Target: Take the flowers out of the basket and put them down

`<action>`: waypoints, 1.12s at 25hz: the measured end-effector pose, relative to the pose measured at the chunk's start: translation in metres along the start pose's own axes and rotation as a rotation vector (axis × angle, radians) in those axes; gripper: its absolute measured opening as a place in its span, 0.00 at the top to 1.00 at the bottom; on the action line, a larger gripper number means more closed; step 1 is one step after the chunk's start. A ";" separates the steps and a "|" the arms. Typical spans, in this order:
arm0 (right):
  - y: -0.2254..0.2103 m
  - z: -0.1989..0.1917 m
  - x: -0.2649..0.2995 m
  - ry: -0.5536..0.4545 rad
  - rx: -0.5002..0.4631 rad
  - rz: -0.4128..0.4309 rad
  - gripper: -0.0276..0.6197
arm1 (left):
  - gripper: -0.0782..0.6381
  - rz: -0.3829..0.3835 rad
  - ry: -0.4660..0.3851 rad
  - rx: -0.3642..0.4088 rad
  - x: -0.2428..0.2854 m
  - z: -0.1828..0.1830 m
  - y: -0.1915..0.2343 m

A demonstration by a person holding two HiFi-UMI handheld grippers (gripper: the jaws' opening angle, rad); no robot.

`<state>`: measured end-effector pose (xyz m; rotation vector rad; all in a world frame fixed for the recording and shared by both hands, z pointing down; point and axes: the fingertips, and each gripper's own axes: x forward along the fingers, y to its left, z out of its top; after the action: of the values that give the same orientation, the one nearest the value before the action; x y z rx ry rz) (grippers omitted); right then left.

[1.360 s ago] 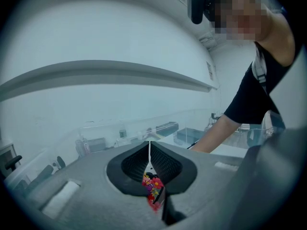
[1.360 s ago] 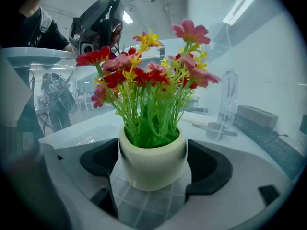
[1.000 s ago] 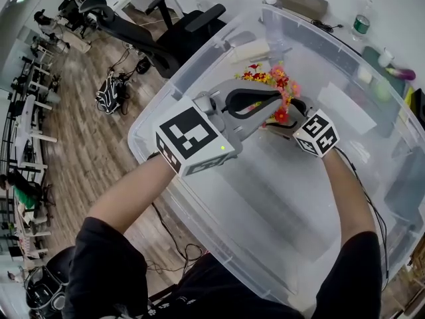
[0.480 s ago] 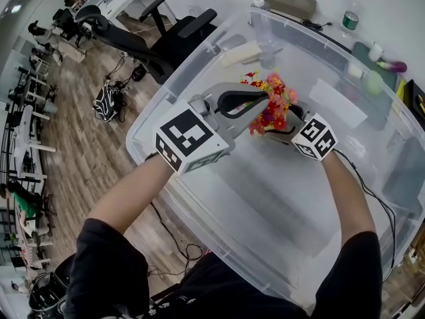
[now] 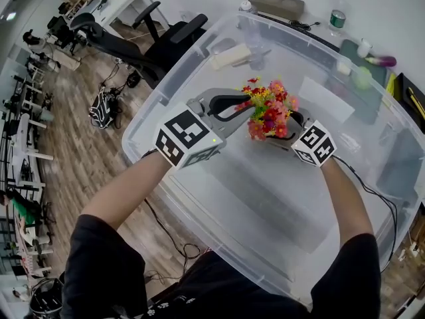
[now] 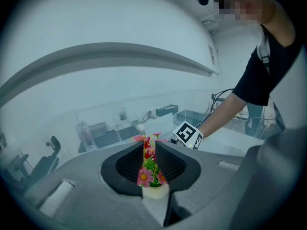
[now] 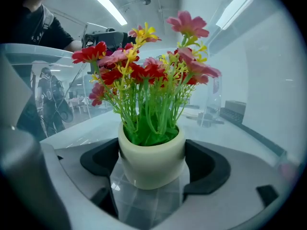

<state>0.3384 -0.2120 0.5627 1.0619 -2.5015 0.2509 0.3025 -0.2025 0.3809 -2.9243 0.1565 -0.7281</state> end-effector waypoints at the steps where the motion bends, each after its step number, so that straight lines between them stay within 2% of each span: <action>1: 0.000 -0.001 -0.001 0.002 0.000 0.000 0.28 | 0.80 -0.006 0.019 -0.002 0.001 -0.005 -0.001; 6: 0.000 -0.002 -0.004 0.006 -0.002 -0.001 0.28 | 0.71 -0.040 0.098 -0.001 0.010 -0.020 -0.006; 9: 0.000 -0.004 -0.003 0.009 -0.004 -0.002 0.28 | 0.67 -0.066 0.194 -0.002 0.023 -0.044 -0.006; 13: 0.001 -0.003 -0.003 0.005 -0.003 -0.001 0.28 | 0.59 -0.015 0.307 -0.036 0.022 -0.079 0.007; 16: 0.000 -0.003 -0.004 0.000 -0.001 -0.002 0.28 | 0.57 0.008 0.345 -0.068 0.020 -0.092 0.020; 18: 0.000 -0.004 -0.004 0.001 -0.002 -0.001 0.28 | 0.51 -0.014 0.374 -0.069 0.020 -0.099 0.019; 21: 0.000 -0.003 -0.004 -0.001 -0.003 -0.002 0.28 | 0.50 -0.047 0.391 -0.060 0.022 -0.105 0.014; 28: 0.000 -0.002 -0.004 -0.007 0.002 -0.008 0.28 | 0.46 -0.074 0.438 -0.102 0.028 -0.123 0.009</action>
<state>0.3413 -0.2087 0.5624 1.0758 -2.5032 0.2478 0.2681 -0.2264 0.5001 -2.8268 0.1284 -1.4030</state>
